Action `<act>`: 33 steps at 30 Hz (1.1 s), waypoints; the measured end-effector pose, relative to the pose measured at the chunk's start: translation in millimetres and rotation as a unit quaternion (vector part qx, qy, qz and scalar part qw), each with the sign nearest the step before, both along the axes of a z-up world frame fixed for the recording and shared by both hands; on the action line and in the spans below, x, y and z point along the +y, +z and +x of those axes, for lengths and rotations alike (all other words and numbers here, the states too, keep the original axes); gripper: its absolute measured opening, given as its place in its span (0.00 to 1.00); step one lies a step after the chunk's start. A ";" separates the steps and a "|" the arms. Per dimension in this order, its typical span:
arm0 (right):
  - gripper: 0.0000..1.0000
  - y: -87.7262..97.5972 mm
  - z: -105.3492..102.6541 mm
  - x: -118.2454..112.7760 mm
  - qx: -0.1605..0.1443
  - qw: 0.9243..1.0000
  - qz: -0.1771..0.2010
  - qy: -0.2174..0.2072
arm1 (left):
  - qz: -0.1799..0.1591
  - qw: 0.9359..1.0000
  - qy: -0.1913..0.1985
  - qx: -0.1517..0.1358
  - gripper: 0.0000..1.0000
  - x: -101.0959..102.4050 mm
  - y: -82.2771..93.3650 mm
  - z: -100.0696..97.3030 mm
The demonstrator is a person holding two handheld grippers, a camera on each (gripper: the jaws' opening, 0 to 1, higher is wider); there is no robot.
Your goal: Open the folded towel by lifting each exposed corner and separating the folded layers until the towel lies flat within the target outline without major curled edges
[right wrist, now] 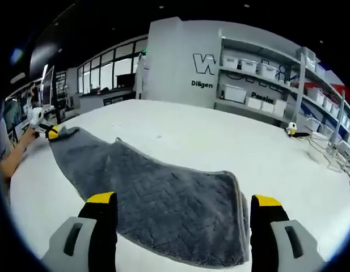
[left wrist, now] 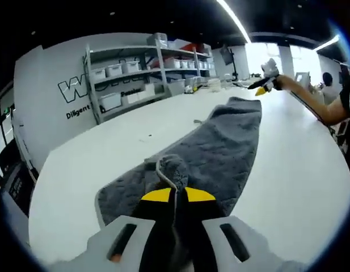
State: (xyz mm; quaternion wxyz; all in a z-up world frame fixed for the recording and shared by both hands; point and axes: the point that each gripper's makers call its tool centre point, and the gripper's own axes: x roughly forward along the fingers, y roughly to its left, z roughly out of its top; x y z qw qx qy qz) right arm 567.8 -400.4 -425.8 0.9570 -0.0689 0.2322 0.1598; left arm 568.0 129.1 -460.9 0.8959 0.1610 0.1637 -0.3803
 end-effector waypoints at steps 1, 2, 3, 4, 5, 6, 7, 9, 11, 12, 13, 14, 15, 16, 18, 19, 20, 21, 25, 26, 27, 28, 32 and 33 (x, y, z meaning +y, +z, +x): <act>0.99 1.3 2.9 -2.7 -0.002 1.000 0.002 -0.002 | 0.001 1.000 0.000 0.001 0.07 0.0 -1.1 0.1; 0.99 1.8 4.7 -3.9 -0.003 1.000 0.004 -0.004 | 0.002 1.000 0.000 0.003 0.07 0.2 -2.1 0.2; 0.98 2.1 6.5 -5.6 -0.003 1.000 0.006 -0.007 | 0.003 1.000 0.001 0.004 0.07 0.4 -2.8 0.3; 0.97 2.9 8.0 -7.1 -0.004 1.000 0.008 -0.008 | 0.003 1.000 0.002 0.007 0.07 0.3 -3.9 -0.4; 0.95 5.8 11.5 -9.3 -0.012 1.000 0.017 -0.011 | 0.004 1.000 0.002 0.008 0.07 0.2 -4.4 -0.7; 0.92 8.1 14.1 -11.1 -0.018 0.999 0.025 -0.016 | 0.004 1.000 0.001 0.008 0.07 0.2 -4.5 -0.9; 0.89 10.4 16.5 -13.8 -0.024 0.999 0.032 -0.020 | 0.004 1.000 0.001 0.008 0.07 0.1 -4.7 -1.1; 0.81 11.9 23.0 -21.2 -0.029 0.999 0.035 -0.023 | 0.003 1.000 0.002 0.009 0.07 0.2 -4.5 -1.3; 0.73 10.6 30.9 -28.8 -0.033 0.999 0.029 -0.028 | 0.003 1.000 0.002 0.009 0.07 0.2 -4.4 -1.4; 0.70 9.9 36.1 -36.3 -0.036 0.998 0.028 -0.043 | 0.003 1.000 0.002 0.009 0.07 0.2 -4.4 -1.5; 0.70 8.3 40.8 -39.9 -0.038 0.998 0.027 -0.047 | 0.003 1.000 0.002 0.010 0.07 0.4 -4.3 -1.6; 0.70 6.4 44.7 -42.9 -0.039 0.998 0.027 -0.049 | 0.001 1.000 0.004 0.010 0.07 0.6 -3.7 -1.6; 0.66 3.1 47.9 -44.8 -0.034 0.998 0.028 -0.051 | -0.002 1.000 0.005 0.011 0.07 0.7 -3.1 -1.6; 0.62 -1.7 52.0 -45.8 -0.025 0.998 0.029 -0.049 | -0.004 1.000 0.005 0.011 0.07 0.7 -2.8 -1.7; 0.51 -9.4 56.9 -47.0 -0.015 0.999 0.020 -0.046 | -0.004 1.000 0.006 0.012 0.07 0.6 -3.1 -2.4; 0.47 -15.3 59.9 -48.6 -0.008 0.999 0.010 -0.045 | -0.004 1.000 0.005 0.012 0.07 0.6 -3.2 -2.5; 0.44 -20.4 63.9 -51.3 -0.003 0.999 0.004 -0.048 | -0.003 1.000 0.005 0.012 0.07 0.7 -3.2 -2.5; 0.43 -25.7 67.6 -53.3 0.001 0.999 -0.001 -0.051 | -0.002 1.000 0.005 0.011 0.07 0.9 -3.1 -2.5; 0.38 -44.2 78.0 -53.4 0.022 0.999 -0.022 -0.040 | -0.004 1.000 0.005 0.012 0.07 1.6 -2.9 -2.0; 0.38 -46.0 80.7 -53.1 0.023 0.999 -0.027 -0.039 | -0.005 1.000 0.005 0.013 0.07 1.6 -3.5 -2.2; 0.38 -46.8 83.6 -51.8 0.021 0.999 -0.032 -0.034 | -0.005 1.000 0.005 0.015 0.07 1.6 -4.6 -2.6; 0.37 -47.1 85.3 -51.1 0.021 0.999 -0.032 -0.031 | -0.004 1.000 0.005 0.016 0.07 1.6 -5.2 -2.9; 0.24 -50.9 94.3 -51.2 0.024 0.999 -0.033 -0.030 | -0.007 1.000 0.006 0.019 0.07 1.8 -6.2 -2.8; 0.18 -54.9 94.3 -50.4 0.026 0.999 -0.035 -0.031 | -0.007 1.000 0.007 0.019 0.07 2.1 -6.2 -2.7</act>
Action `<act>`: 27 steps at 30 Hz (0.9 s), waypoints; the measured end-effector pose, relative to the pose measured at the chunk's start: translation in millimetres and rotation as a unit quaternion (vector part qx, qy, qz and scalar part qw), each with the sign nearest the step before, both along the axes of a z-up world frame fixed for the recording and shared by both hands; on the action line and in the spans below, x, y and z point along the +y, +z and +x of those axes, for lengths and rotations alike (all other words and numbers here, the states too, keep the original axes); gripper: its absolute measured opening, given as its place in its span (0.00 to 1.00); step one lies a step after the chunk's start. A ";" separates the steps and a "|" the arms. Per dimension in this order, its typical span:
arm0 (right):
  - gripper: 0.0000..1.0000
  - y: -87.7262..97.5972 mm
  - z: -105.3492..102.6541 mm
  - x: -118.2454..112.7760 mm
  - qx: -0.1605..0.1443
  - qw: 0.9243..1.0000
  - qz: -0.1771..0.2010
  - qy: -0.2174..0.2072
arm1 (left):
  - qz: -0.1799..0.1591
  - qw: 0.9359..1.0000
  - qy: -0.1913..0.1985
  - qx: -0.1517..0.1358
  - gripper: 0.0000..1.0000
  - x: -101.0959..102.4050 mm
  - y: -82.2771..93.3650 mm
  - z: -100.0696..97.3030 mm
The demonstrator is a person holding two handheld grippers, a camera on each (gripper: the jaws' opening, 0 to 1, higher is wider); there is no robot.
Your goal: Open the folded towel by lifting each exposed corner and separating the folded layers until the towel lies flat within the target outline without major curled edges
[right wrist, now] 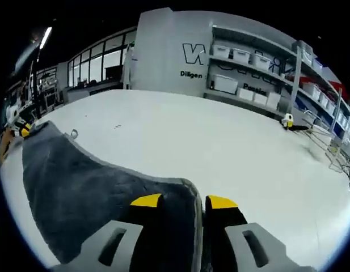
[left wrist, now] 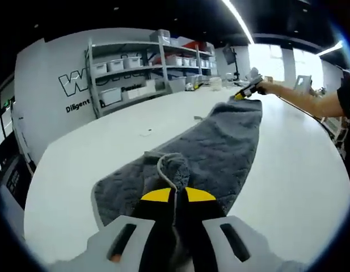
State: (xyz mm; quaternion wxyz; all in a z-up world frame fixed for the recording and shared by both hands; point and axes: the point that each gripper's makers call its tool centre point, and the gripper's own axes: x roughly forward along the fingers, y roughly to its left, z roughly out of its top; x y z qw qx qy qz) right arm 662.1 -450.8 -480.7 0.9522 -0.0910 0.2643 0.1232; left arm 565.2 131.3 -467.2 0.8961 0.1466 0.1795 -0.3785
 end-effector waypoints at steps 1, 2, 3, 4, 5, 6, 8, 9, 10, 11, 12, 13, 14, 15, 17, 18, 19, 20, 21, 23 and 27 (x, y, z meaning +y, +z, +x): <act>0.14 -3.2 -2.0 1.4 0.002 1.000 -0.010 0.006 | 0.000 1.000 0.000 0.000 0.07 0.3 0.2 0.2; 0.11 -4.3 -2.4 2.0 0.001 1.000 -0.011 0.007 | 0.000 1.000 0.000 -0.001 0.07 0.3 0.5 0.3; 0.11 -5.4 -3.0 1.7 0.000 1.000 -0.012 0.008 | -0.002 1.000 0.001 -0.001 0.07 0.4 0.6 0.4; 0.09 -4.6 -3.0 1.6 -0.003 1.000 -0.011 0.009 | -0.003 1.000 0.002 0.000 0.07 0.4 0.3 0.6; 0.04 -3.4 -3.1 1.1 -0.006 1.000 -0.009 0.009 | -0.004 1.000 0.002 0.002 0.07 0.1 -0.5 0.5; 0.00 -1.6 -3.1 -0.1 -0.012 1.000 -0.010 0.008 | -0.004 1.000 0.002 0.003 0.07 -0.3 -1.4 0.4; 0.00 2.0 -4.1 -2.3 -0.021 1.000 -0.015 0.007 | -0.001 1.000 0.002 0.003 0.07 -0.5 -2.8 0.4; 0.00 3.8 -5.3 -1.1 -0.026 1.000 -0.013 0.010 | -0.001 1.000 0.002 0.004 0.07 -0.3 -2.8 0.5; 0.00 5.2 -7.0 0.3 -0.029 0.999 -0.010 0.011 | -0.002 1.000 0.002 0.004 0.07 -0.3 -2.4 0.3; 0.00 7.0 -8.6 1.3 -0.033 0.999 -0.010 0.013 | -0.003 1.000 0.003 0.003 0.07 -0.1 -1.6 0.6; 0.00 8.9 -10.5 1.7 -0.036 0.999 -0.011 0.014 | -0.004 1.000 0.004 0.003 0.07 0.3 -1.1 0.7; 0.00 11.3 -12.2 1.2 -0.039 0.999 -0.011 0.014 | -0.007 1.000 0.005 0.004 0.07 0.7 0.0 0.6; 0.00 14.4 -13.6 0.2 -0.044 0.999 -0.011 0.014 | -0.014 1.000 0.007 0.006 0.07 0.9 2.2 0.3; 0.00 20.5 -16.7 -0.2 -0.054 0.998 -0.008 0.012 | -0.018 1.000 0.007 0.003 0.07 0.9 4.8 -0.4; 0.00 28.0 -22.3 -0.1 -0.066 0.998 -0.006 0.012 | -0.019 1.000 0.009 -0.002 0.07 2.8 8.8 -1.2; 0.00 32.7 -26.3 0.8 -0.074 0.997 -0.006 0.015 | -0.013 1.000 0.010 -0.008 0.06 4.8 10.2 -1.3; 0.00 38.2 -30.2 2.5 -0.084 0.996 -0.004 0.018 | -0.011 1.000 0.013 -0.011 0.06 6.8 10.9 -2.0; 0.00 43.7 -34.6 4.1 -0.093 0.995 0.001 0.021 | -0.010 1.000 0.014 -0.010 0.06 8.7 11.4 -2.9; 0.00 48.2 -39.3 4.4 -0.099 0.995 0.005 0.021 | -0.012 1.000 0.015 -0.009 0.06 10.6 12.2 -4.2; 0.00 56.0 -48.7 3.5 -0.110 0.994 0.007 0.019 | -0.019 1.000 0.018 -0.012 0.06 14.4 16.2 -4.8; 0.00 62.9 -68.1 3.1 -0.121 0.992 0.009 0.025 | -0.017 0.999 0.035 -0.031 0.06 23.3 27.0 -3.0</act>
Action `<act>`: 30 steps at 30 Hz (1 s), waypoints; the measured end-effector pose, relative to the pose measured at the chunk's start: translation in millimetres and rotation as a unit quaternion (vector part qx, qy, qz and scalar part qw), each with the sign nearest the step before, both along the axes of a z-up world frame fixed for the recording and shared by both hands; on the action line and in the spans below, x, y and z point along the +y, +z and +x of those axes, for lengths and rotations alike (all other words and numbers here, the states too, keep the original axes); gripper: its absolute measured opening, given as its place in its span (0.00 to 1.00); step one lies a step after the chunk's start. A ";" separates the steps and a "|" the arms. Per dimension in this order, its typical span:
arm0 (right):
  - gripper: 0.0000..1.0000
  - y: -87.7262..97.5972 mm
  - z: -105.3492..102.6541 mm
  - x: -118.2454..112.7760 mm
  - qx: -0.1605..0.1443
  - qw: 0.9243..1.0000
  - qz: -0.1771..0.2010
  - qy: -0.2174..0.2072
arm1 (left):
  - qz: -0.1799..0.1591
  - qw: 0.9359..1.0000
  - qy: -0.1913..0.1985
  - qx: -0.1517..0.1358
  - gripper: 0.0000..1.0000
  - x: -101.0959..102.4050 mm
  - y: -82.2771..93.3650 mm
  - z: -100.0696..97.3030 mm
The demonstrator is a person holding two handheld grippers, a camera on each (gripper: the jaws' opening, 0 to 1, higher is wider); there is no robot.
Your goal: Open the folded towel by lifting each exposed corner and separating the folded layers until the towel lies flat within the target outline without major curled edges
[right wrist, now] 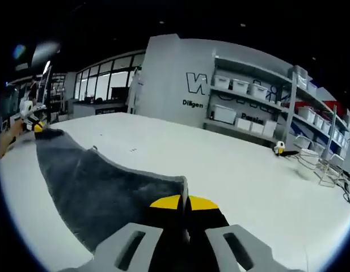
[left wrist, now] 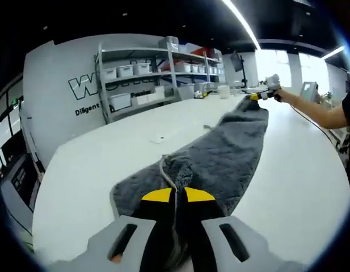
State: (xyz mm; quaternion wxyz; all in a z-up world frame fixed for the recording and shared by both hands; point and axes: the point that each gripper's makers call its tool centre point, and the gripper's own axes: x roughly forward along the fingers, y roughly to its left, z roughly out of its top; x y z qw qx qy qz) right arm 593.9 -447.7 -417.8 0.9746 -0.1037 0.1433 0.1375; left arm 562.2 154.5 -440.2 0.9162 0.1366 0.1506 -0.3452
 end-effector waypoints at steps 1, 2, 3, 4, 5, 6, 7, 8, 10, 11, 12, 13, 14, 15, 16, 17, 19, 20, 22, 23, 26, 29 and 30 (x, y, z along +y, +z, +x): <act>0.00 4.0 -8.7 -2.2 -0.006 1.000 0.003 0.001 | -0.002 1.000 0.001 -0.005 0.06 2.2 5.0 -1.3; 0.00 7.0 -13.4 -4.3 -0.011 1.000 0.005 0.001 | -0.003 1.000 0.002 -0.007 0.06 2.8 6.7 -1.9; 0.00 10.2 -18.5 -5.7 -0.016 1.000 0.006 0.001 | -0.003 1.000 0.003 -0.009 0.06 3.5 8.8 -2.8; 0.00 12.6 -22.0 -6.3 -0.020 1.000 0.009 0.002 | -0.003 1.000 0.005 -0.012 0.06 4.6 10.4 -3.4; 0.00 15.9 -27.2 -6.6 -0.025 1.000 0.012 0.003 | -0.002 1.000 0.008 -0.014 0.06 6.3 11.5 -3.5; 0.00 18.9 -32.4 -6.9 -0.029 0.999 0.016 0.005 | -0.002 1.000 0.012 -0.015 0.06 8.1 12.8 -3.8; 0.00 21.2 -35.4 -7.3 -0.033 0.999 0.020 0.004 | -0.004 1.000 0.014 -0.015 0.06 9.1 13.7 -4.3; 0.00 24.5 -41.4 -8.3 -0.039 0.999 0.022 0.003 | -0.009 1.000 0.015 -0.016 0.06 9.8 15.4 -6.3; 0.00 26.9 -49.0 -9.6 -0.041 0.999 0.019 0.004 | -0.012 1.000 0.018 -0.018 0.06 11.6 17.2 -9.2; 0.00 27.6 -52.5 -10.5 -0.043 0.999 0.017 0.003 | -0.013 1.000 0.020 -0.018 0.06 12.8 17.4 -11.1; 0.00 28.1 -56.0 -11.1 -0.044 0.999 0.015 0.003 | -0.013 0.999 0.021 -0.020 0.06 14.4 17.6 -13.2; 0.00 28.7 -60.7 -12.4 -0.047 0.999 0.017 0.004 | -0.012 0.999 0.024 -0.023 0.06 17.4 17.8 -16.1; 0.00 28.9 -64.2 -13.4 -0.050 0.999 0.020 0.004 | -0.011 0.999 0.025 -0.028 0.06 20.0 18.4 -18.3; 0.00 28.7 -66.5 -13.9 -0.052 0.998 0.020 0.004 | -0.010 0.999 0.024 -0.031 0.06 21.6 19.0 -20.1; 0.00 27.6 -70.8 -15.5 -0.053 0.998 0.021 0.003 | -0.015 0.999 0.023 -0.033 0.06 25.6 20.7 -23.2; 0.00 26.7 -74.3 -17.1 -0.052 0.998 0.022 0.002 | -0.024 0.999 0.027 -0.032 0.06 27.9 22.0 -24.0; 0.00 25.6 -81.8 -21.1 -0.052 0.998 0.025 -0.001 | -0.042 0.998 0.034 -0.032 0.06 34.7 25.1 -27.1; 0.00 25.5 -84.2 -22.5 -0.053 0.998 0.027 -0.002 | -0.040 0.998 0.035 -0.032 0.06 37.5 24.8 -29.2; 0.00 24.8 -90.8 -26.7 -0.053 0.998 0.035 -0.004 | -0.034 0.998 0.038 -0.031 0.06 41.7 21.5 -33.1; 0.00 24.0 -93.9 -28.9 -0.053 0.998 0.036 -0.007 | -0.032 0.998 0.039 -0.029 0.06 43.7 19.4 -34.9; 0.00 20.7 -105.6 -36.6 -0.055 0.998 0.037 -0.017 | -0.036 0.998 0.044 -0.024 0.06 48.4 15.4 -43.6; 0.00 13.5 -115.2 -41.8 -0.046 0.998 0.037 -0.018 | -0.039 0.998 0.041 -0.023 0.06 49.0 14.1 -51.3; 0.00 10.3 -118.5 -41.8 -0.042 0.998 0.035 -0.018 | -0.036 0.998 0.040 -0.021 0.06 48.6 12.4 -53.7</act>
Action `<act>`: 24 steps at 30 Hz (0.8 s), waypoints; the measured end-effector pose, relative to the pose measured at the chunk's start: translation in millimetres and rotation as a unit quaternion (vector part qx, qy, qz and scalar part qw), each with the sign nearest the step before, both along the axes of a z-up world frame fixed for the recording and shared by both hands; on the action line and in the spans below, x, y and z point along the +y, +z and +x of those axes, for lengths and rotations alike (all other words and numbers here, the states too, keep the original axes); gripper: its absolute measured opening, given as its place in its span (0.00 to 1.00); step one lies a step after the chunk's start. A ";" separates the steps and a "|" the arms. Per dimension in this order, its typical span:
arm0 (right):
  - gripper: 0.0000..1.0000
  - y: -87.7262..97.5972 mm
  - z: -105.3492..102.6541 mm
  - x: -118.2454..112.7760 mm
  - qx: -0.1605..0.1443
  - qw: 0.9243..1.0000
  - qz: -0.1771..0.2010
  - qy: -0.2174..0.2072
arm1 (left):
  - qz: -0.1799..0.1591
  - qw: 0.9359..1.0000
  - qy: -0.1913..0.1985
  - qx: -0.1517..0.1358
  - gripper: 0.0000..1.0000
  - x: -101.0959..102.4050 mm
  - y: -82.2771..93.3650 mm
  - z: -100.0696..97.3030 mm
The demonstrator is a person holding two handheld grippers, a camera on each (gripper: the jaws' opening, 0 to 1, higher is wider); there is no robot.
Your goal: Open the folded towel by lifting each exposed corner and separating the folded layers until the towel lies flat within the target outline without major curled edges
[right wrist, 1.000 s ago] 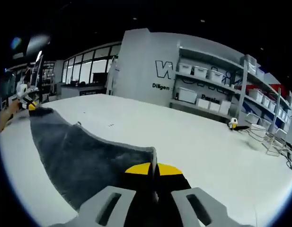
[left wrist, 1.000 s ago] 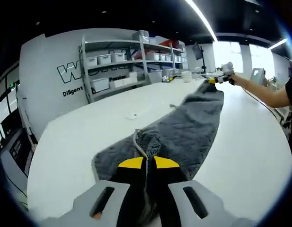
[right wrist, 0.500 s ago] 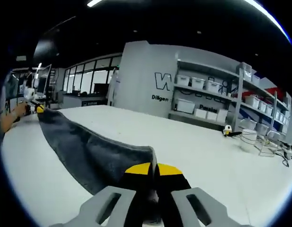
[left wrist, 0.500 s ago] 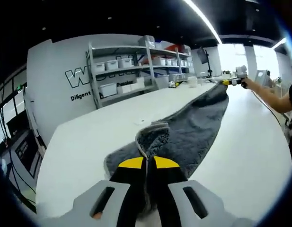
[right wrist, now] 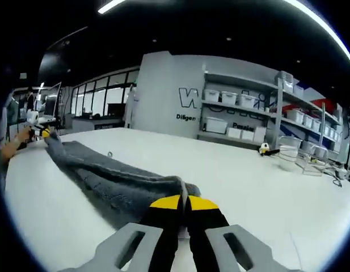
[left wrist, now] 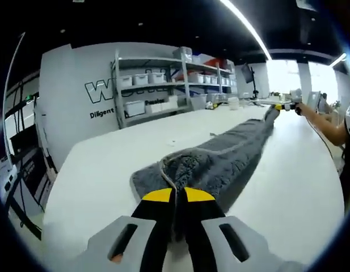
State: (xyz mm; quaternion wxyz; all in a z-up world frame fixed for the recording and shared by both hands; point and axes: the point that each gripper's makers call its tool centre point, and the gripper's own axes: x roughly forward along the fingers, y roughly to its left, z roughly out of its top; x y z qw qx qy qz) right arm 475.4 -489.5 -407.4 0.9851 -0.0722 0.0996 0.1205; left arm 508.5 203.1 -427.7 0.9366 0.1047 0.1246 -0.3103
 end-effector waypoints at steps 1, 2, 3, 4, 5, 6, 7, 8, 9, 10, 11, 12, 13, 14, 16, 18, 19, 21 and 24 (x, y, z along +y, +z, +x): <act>0.00 -3.0 -2.9 0.2 0.003 1.000 -0.001 0.001 | 0.005 1.000 -0.001 0.002 0.06 -0.7 -2.0 -2.3; 0.00 -5.1 -4.8 0.4 0.006 1.000 -0.002 0.001 | 0.011 1.000 -0.003 0.004 0.06 -2.0 -4.2 -4.8; 0.00 -8.3 -7.5 0.4 0.009 1.000 -0.004 0.002 | 0.016 1.000 -0.003 0.005 0.06 -2.5 -6.0 -6.7; 0.00 -10.8 -10.1 0.3 0.011 1.000 -0.005 0.001 | 0.020 1.000 -0.003 0.006 0.06 -2.6 -7.6 -8.3; 0.00 -13.5 -13.7 0.5 0.014 1.000 -0.002 0.002 | 0.024 1.000 -0.002 0.008 0.06 -2.4 -9.2 -10.6; 0.00 -15.1 -16.3 0.8 0.015 1.000 0.002 0.003 | 0.025 1.000 -0.002 0.009 0.06 -2.1 -9.6 -11.6; 0.00 -16.5 -18.4 0.8 0.016 1.000 0.005 0.002 | 0.025 1.000 0.002 0.012 0.06 -1.0 -10.3 -13.3; 0.00 -17.8 -20.1 0.3 0.017 1.000 0.006 0.002 | 0.022 1.000 0.005 0.015 0.06 -0.2 -10.9 -14.8; 0.00 -19.2 -21.8 0.2 0.018 1.000 0.007 0.002 | 0.021 1.000 0.007 0.016 0.06 0.7 -11.1 -16.7; 0.00 -21.0 -23.6 -0.4 0.021 1.000 0.007 0.002 | 0.023 1.000 0.009 0.016 0.06 1.6 -12.0 -18.4; 0.00 -22.8 -25.2 -0.7 0.023 1.000 0.006 0.001 | 0.026 0.999 0.011 0.018 0.06 2.9 -13.4 -20.2; 0.00 -24.4 -26.5 -0.3 0.025 1.000 0.004 0.001 | 0.029 0.999 0.012 0.019 0.06 3.9 -14.5 -21.4; 0.00 -29.1 -29.5 1.1 0.035 0.999 -0.002 0.004 | 0.031 0.999 0.013 0.021 0.06 4.5 -15.9 -23.5; 0.00 -31.2 -30.7 1.4 0.040 0.999 -0.006 0.006 | 0.032 0.999 0.013 0.021 0.06 4.6 -16.5 -24.4; 0.00 -46.3 -40.1 4.5 0.078 0.997 -0.007 0.010 | 0.034 0.999 0.011 0.030 0.06 4.9 -21.9 -29.8; 0.00 -49.7 -42.0 4.1 0.083 0.997 0.000 0.011 | 0.042 0.998 0.011 0.044 0.06 5.1 -30.2 -33.9; 0.00 -54.1 -45.6 4.9 0.098 0.995 0.004 0.015 | 0.051 0.998 0.009 0.046 0.06 4.8 -33.3 -35.3; 0.01 -55.5 -47.6 5.1 0.101 0.995 0.003 0.013 | 0.063 0.997 0.009 0.046 0.08 3.9 -37.4 -36.8; 0.10 -54.4 -51.0 3.5 0.098 0.995 0.002 0.013 | 0.034 0.998 -0.006 0.059 0.13 -3.4 -39.6 -42.8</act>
